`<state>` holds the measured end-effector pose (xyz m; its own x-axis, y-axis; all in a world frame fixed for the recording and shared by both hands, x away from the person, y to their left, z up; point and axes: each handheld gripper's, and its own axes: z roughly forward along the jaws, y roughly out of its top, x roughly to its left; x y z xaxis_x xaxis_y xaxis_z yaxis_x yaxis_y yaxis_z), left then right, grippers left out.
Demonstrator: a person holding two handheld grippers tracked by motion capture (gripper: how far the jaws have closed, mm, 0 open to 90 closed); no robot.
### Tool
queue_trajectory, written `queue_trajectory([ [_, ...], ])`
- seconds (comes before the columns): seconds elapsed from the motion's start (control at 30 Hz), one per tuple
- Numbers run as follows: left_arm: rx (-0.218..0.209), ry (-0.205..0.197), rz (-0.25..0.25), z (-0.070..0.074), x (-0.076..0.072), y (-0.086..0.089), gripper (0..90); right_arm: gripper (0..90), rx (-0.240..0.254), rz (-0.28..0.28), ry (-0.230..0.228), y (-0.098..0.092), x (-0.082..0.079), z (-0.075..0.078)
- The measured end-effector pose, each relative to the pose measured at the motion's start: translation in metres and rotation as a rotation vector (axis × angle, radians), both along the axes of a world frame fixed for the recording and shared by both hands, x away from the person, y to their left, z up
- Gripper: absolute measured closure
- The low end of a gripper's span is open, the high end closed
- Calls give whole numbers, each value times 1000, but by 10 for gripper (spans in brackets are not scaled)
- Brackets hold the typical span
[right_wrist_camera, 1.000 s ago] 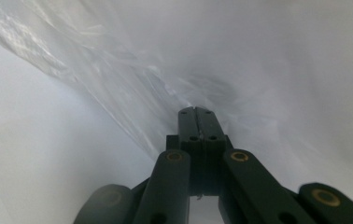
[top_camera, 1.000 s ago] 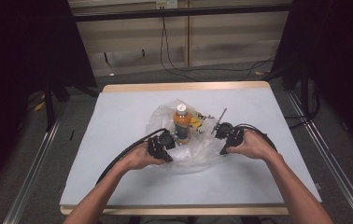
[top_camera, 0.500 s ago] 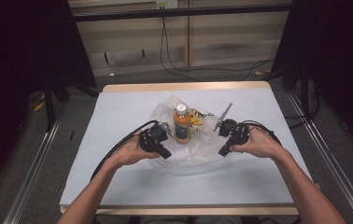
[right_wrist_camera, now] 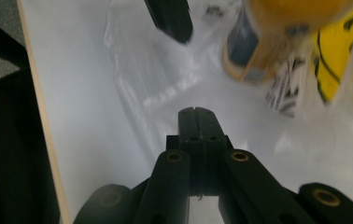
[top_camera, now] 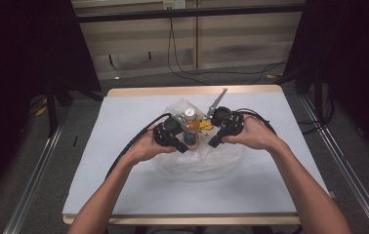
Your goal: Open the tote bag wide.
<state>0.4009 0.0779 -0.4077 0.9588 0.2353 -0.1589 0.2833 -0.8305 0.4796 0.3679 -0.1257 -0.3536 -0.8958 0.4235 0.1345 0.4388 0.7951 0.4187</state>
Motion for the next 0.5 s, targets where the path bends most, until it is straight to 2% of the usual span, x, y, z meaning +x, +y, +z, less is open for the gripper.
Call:
queue_trajectory([
  [0.03, 9, 3, 18, -6, 7, 2, 900, 900, -7, -4, -11, 11, 9, -3],
  [0.07, 9, 3, 18, -6, 7, 2, 900, 900, -12, -6, -20, 15, 14, -6],
  [0.1, -4, 4, 27, -7, 12, 3, 900, 900, -12, -23, -27, 18, 19, -8],
  [0.17, -16, -1, 44, -8, 13, 2, 900, 900, -9, -33, -31, 19, 25, -11],
  [0.2, -12, -4, 40, -8, 15, -3, 900, 900, -7, -58, -35, 19, 38, -16],
  [0.23, 0, -21, 32, -10, 17, -5, 900, 900, -17, -77, -39, 18, 43, -19],
  [0.27, 0, -21, 32, -10, 17, -5, 900, 900, -23, -95, -43, 16, 49, -22],
  [0.33, 25, -12, 40, -15, 19, -5, 900, 900, -59, -134, -38, 13, 59, -32],
  [0.37, 70, -20, 62, -23, 24, -3, 900, 900, -82, -147, -30, 10, 63, -38],
  [0.43, 85, -21, 75, -28, 29, 1, 900, 900, -122, -164, -27, 1, 72, -49],
  [0.5, 100, -20, 84, -30, 31, 2, 900, 900, -132, -178, -16, -8, 80, -56],
])
